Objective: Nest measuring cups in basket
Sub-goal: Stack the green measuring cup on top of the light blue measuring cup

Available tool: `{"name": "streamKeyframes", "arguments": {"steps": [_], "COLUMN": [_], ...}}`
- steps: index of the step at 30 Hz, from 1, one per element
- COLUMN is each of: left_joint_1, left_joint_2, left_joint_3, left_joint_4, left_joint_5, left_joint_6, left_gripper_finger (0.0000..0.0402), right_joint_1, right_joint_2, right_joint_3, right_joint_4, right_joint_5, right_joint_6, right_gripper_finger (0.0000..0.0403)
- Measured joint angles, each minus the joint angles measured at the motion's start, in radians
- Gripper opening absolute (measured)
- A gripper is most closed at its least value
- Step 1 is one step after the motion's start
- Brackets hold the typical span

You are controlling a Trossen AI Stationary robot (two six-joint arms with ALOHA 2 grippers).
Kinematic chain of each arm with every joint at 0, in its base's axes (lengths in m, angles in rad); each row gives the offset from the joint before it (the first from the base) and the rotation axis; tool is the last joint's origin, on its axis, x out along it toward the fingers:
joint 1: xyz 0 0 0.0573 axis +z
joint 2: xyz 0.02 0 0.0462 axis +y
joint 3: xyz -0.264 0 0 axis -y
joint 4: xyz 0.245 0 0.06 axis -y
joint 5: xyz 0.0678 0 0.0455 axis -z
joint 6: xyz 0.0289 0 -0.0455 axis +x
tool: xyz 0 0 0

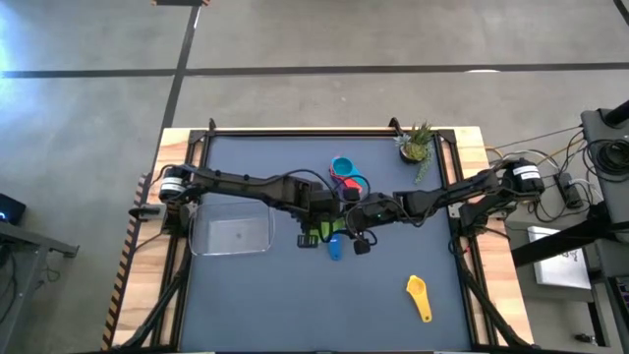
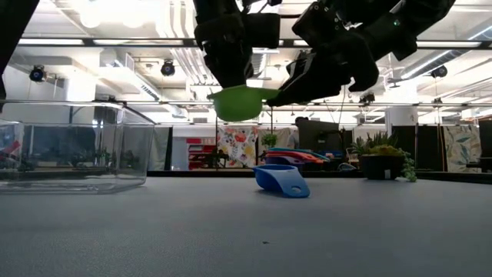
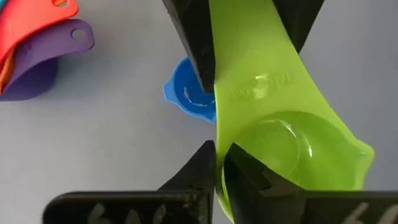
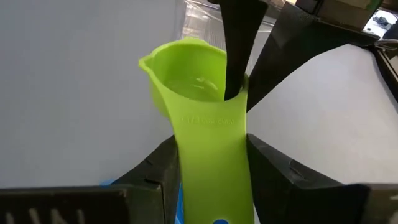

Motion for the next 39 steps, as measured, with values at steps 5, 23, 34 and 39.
{"name": "streamKeyframes", "arguments": {"steps": [5,23,34,39], "left_joint_1": [0.002,-0.031,-0.034,-0.029], "left_joint_2": [-0.011,-0.376,-0.46,-0.408], "left_joint_3": [0.043,-0.174,-0.54,-0.598], "left_joint_4": [-0.127,0.262,0.668,0.722], "left_joint_5": [-0.019,-0.15,-0.149,-0.148], "left_joint_6": [-0.017,-0.061,-0.083,-0.106], "left_gripper_finger": [0.0047,0.0082,0.0082,0.0082], "right_joint_1": [-0.004,-0.255,-0.304,-0.304], "right_joint_2": [0.0,-0.117,-0.2,-0.196], "right_joint_3": [0.0,-0.029,-0.06,-0.06], "right_joint_4": [-0.002,-0.185,-0.196,-0.205], "right_joint_5": [0.012,0.011,-0.151,-0.151], "right_joint_6": [0.003,0.07,0.051,0.064], "right_gripper_finger": [0.0137,0.0075,0.0023,0.0022]}}
